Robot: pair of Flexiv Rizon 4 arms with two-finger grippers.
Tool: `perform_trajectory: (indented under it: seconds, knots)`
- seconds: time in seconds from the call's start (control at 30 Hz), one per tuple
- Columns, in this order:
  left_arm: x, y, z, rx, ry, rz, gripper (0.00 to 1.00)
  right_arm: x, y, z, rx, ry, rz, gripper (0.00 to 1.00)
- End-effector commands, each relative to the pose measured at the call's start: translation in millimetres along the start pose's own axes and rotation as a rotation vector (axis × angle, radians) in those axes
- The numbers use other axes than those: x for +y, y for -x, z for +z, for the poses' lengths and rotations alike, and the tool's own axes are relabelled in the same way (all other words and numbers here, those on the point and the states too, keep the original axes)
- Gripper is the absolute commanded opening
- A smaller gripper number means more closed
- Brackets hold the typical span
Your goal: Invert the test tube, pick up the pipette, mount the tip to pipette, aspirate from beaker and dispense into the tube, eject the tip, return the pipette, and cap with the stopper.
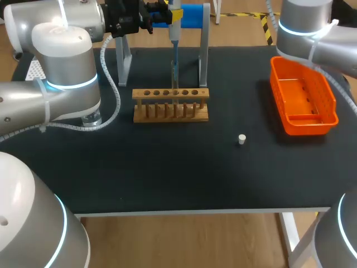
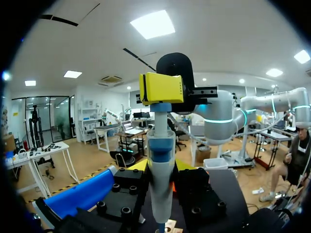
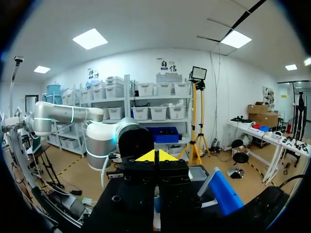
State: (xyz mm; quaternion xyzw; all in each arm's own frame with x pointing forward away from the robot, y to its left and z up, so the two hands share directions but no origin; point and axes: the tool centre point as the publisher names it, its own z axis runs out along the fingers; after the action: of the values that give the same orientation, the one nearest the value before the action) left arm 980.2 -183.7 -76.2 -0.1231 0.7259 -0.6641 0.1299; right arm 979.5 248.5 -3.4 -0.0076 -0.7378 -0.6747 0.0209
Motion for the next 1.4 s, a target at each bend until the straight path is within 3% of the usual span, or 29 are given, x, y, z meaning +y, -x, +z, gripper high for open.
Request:
perform_trajectory:
  seconds: [0.03, 1.4]
  knots:
    - [0.7, 0.1, 0.7, -0.001, -0.003, 0.001, 0.0, -2.3, 1.4, 0.7, 0.004, -0.002, 0.005, 0.0]
    - [0.7, 0.1, 0.7, -0.001, -0.003, 0.001, 0.0, -38.3, -5.6, 0.8, 0.005, -0.02, 0.068, 0.0]
